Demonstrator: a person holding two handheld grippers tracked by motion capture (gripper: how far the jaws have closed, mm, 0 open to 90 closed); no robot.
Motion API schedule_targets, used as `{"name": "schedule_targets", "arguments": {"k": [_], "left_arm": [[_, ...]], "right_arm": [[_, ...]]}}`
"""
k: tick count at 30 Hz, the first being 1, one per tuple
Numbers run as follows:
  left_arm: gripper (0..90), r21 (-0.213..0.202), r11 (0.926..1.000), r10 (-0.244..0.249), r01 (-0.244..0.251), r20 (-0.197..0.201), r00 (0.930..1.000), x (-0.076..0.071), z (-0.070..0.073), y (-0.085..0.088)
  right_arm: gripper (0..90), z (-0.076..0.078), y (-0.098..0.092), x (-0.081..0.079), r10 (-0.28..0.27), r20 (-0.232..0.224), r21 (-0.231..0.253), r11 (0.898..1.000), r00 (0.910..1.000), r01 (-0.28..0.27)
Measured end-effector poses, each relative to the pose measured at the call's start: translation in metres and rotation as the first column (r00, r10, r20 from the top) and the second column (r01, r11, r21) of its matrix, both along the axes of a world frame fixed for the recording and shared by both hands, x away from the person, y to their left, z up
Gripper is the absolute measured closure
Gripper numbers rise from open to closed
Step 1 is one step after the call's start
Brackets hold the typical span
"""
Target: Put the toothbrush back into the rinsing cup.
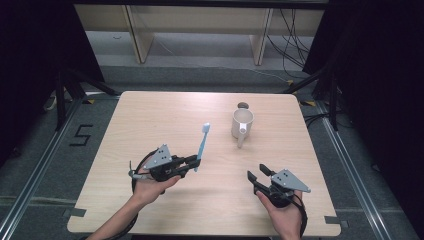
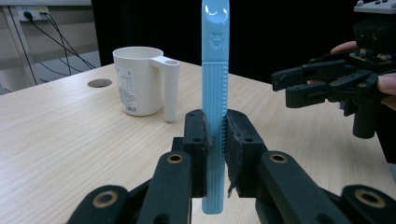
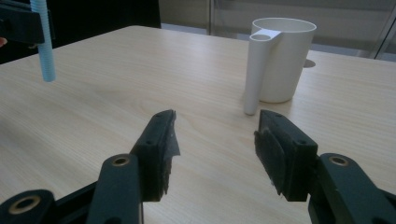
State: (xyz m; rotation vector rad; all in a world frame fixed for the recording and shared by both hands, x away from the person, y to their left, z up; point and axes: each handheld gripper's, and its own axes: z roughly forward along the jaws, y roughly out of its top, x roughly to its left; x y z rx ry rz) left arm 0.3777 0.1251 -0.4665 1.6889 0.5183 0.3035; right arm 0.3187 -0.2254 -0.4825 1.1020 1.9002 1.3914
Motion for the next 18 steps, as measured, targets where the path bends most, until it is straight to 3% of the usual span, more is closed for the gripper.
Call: {"name": "schedule_targets", "arguments": {"k": [2, 5, 9, 18], "left_arm": [[78.7, -0.011, 0.9999, 0.000, 0.000, 0.009, 1.0000, 0.000, 0.000, -0.001], [78.7, -0.014, 0.9999, 0.006, -0.005, 0.031, 0.9995, -0.002, -0.001, -0.002], [78.7, -0.008, 1.0000, -0.005, 0.005, 0.035, 0.9994, -0.002, -0.004, -0.004], [78.7, -0.012, 0.9999, 0.003, -0.003, 0.039, 0.9992, 0.000, -0.004, -0.010]], "right_arm": [[48.6, 0.001, 0.003, -0.002, -0.007, -0.014, 0.013, 1.000, 0.9999, 0.007], [49.3, 0.004, 0.005, 0.000, 0.008, 0.026, -0.007, 1.000, 0.9996, -0.008], [50.4, 0.009, 0.011, 0.001, 0.020, 0.049, 0.005, 1.000, 0.9986, -0.020], [54.8, 0.023, 0.026, 0.003, 0.053, 0.077, 0.067, 0.996, 0.9956, -0.059]]}}
